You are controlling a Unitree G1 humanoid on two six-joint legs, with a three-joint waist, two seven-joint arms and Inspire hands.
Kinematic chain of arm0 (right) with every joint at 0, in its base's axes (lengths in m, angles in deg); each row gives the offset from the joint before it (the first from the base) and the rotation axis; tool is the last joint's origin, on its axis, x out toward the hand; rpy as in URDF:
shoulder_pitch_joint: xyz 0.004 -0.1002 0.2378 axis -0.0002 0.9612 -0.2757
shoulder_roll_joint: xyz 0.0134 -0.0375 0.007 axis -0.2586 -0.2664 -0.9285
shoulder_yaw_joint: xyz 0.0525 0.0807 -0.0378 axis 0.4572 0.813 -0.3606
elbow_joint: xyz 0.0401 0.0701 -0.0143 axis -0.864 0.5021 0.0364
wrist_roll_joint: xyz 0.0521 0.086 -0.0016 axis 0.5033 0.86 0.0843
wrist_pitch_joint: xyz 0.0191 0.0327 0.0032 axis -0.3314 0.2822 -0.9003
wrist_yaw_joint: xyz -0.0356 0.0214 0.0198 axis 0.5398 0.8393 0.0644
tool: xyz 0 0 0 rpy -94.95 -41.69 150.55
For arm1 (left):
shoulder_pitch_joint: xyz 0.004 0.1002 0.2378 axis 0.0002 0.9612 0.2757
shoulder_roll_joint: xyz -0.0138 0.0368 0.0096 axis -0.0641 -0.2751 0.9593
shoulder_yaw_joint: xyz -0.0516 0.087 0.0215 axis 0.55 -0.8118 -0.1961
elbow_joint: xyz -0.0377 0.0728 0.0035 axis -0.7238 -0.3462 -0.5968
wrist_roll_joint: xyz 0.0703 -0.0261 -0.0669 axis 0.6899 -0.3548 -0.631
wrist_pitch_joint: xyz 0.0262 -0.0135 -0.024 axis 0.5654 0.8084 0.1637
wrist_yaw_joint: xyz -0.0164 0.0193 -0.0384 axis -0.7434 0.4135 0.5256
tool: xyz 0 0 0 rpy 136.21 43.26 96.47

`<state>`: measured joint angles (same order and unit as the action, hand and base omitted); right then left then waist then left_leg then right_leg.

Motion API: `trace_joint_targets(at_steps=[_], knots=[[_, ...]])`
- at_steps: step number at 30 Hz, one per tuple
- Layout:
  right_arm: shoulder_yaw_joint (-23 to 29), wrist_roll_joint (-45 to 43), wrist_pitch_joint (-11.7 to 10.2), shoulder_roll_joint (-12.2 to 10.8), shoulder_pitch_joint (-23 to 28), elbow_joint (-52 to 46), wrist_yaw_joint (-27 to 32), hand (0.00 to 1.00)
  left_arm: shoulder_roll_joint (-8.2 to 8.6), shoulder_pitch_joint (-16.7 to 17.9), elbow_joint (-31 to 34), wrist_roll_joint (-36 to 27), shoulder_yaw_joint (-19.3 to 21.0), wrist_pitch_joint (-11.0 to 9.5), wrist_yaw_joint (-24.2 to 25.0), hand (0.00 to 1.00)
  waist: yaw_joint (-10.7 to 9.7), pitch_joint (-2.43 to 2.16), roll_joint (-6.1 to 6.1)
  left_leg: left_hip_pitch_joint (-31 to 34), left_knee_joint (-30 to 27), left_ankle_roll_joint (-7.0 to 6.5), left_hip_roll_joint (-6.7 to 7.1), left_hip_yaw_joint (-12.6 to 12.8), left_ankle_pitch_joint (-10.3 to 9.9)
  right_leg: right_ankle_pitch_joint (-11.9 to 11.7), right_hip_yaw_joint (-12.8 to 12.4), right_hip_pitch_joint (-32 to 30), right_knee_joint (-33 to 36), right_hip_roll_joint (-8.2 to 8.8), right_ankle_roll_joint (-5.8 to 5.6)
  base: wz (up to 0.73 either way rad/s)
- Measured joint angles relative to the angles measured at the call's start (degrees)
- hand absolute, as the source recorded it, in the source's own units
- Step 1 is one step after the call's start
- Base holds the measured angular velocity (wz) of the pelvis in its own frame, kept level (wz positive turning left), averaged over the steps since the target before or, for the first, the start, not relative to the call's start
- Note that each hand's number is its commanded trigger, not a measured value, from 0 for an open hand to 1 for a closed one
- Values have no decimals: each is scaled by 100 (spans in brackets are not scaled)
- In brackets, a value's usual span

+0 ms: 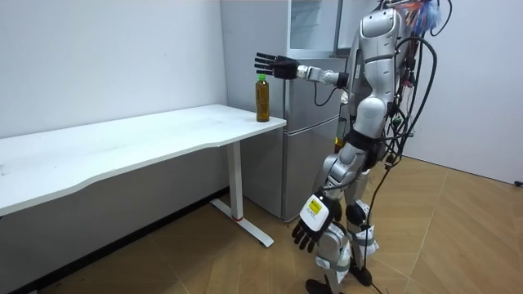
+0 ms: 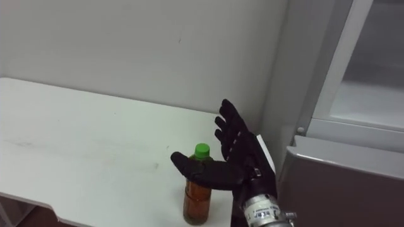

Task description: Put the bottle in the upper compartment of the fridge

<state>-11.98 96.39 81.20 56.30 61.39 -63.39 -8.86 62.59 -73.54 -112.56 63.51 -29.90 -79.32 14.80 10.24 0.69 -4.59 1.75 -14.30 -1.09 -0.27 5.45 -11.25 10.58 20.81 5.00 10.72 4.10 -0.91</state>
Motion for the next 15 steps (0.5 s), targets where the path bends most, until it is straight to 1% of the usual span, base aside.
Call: trace_joint_targets(at_steps=[4, 5, 6, 8, 9, 11, 15], knots=[[-55, -114, -2, -133, -3, 303, 16, 0, 0, -14, 5, 3, -30, 36, 3, 0, 27, 2, 5, 66, -38, -1, 3, -44, -1, -1, 48, -25, -1, 4, -1, 3], [-80, -117, -1, -132, 6, 344, 57, 0, 2, -49, 5, 3, -30, 43, 16, 0, 28, 12, 22, 71, -51, -3, 3, -69, 1, -1, 60, -26, 0, 6, 0, 8], [-107, -117, -2, -132, 6, 346, 101, 0, 2, -46, 5, 3, -30, 49, 24, 0, 29, 13, 33, 72, -52, -4, 3, -74, 1, -1, 62, -26, 0, 7, 0, 4], [-157, -118, -4, -131, 5, 347, 203, 0, 4, -41, 5, 4, -30, 76, 81, 0, 48, -20, 93, 80, -54, -4, 6, -79, 2, -1, 64, -24, 1, 7, -1, 0], [-160, -118, -4, -131, 5, 348, 214, 0, 7, -44, 7, 4, -30, 78, 95, 0, 53, -27, 113, 80, -56, -4, 7, -79, 2, -1, 67, -22, 2, 8, -1, 0], [-165, -117, -3, -131, 5, 353, 255, 0, 31, -49, 22, 4, -30, 109, 108, 0, 68, -43, 192, 75, -57, -8, 13, -85, 5, -2, 77, -12, 4, 10, -1, 0], [-173, -118, 1, -129, 6, 353, 341, 0, 35, -62, 49, 3, -30, 179, 115, 0, 70, -33, 259, 68, -45, -9, 15, -86, 24, -2, 94, -8, 4, 10, -1, 0]])
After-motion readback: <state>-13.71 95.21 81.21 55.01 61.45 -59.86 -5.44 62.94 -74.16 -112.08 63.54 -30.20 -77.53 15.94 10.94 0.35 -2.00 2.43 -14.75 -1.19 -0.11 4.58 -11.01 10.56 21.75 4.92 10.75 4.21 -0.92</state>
